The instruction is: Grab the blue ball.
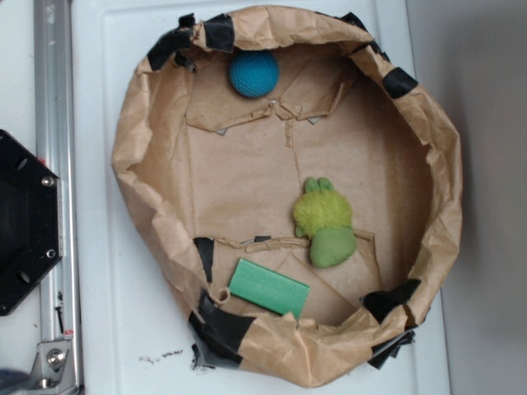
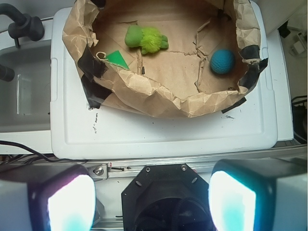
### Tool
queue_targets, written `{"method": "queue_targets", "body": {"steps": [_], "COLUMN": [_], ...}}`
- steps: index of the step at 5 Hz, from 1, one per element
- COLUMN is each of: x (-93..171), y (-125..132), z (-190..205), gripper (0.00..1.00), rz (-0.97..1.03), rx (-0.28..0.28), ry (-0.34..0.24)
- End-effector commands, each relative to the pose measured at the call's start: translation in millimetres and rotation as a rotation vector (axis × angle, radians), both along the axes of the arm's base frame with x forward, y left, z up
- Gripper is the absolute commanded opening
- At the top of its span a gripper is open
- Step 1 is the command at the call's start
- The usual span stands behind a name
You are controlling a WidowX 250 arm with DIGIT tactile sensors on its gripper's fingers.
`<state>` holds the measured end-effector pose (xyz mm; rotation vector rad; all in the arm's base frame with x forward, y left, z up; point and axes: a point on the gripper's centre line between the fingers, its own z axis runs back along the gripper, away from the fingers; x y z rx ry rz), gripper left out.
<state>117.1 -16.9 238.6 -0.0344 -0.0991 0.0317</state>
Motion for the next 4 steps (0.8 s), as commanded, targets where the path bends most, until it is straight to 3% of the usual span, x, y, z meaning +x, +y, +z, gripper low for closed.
{"method": "queue_targets", "body": {"steps": [1,2,3,4], "x": [0.0,8.7,-9.0,-9.0], "y": [0.0,13.5,19.5,19.5], "z": [0.0,-14.9,-11.1,-11.1], "gripper": [1.00,1.00,1.00,1.00], "rz": [0.000,0.111,0.369,0.369], "rx": [0.000,0.031,0.168,0.168], "ry": [0.000,0.053,0.006,0.006]}}
